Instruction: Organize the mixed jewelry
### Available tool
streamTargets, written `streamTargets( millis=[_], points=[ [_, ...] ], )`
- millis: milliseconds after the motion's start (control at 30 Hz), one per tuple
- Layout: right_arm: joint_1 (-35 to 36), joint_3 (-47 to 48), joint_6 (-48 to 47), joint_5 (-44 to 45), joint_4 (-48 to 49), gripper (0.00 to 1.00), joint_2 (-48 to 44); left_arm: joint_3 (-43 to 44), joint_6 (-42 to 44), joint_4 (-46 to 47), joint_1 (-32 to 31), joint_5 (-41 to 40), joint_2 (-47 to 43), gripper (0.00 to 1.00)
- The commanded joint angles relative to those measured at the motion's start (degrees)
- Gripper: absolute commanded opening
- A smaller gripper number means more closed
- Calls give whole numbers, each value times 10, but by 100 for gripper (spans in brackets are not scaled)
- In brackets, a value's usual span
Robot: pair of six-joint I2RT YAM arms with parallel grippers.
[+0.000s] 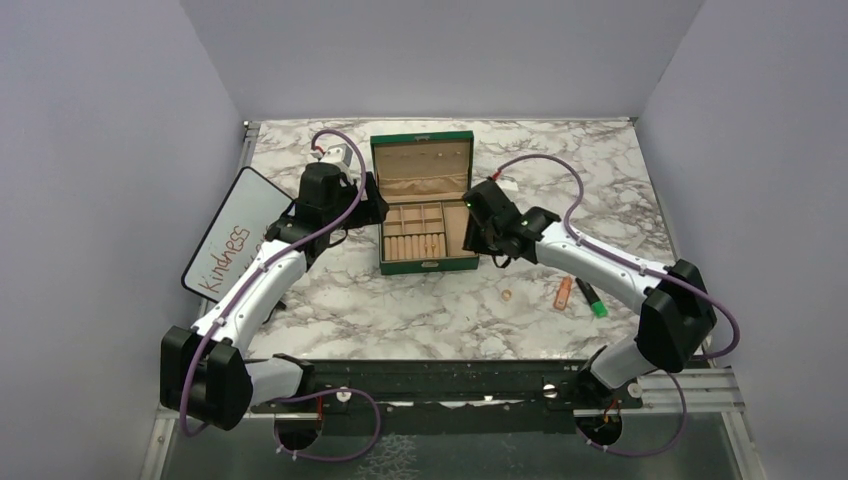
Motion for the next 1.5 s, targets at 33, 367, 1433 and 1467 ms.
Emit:
streamTargets(
  millis=[33, 367, 1433, 1467],
  points=[
    [-56, -97, 42, 22, -57, 45, -54, -8, 0, 26, 0, 31, -18, 82],
    [-110, -208, 23, -62, -10, 41, -47, -14, -1, 30, 0, 45, -19, 82],
    [-110, -184, 20, -68, -28, 29, -6, -19, -11, 38, 0, 59, -3, 82],
    [-110, -182, 21, -67, -28, 29, -9, -19, -12, 39, 0, 60, -3, 82]
  ],
)
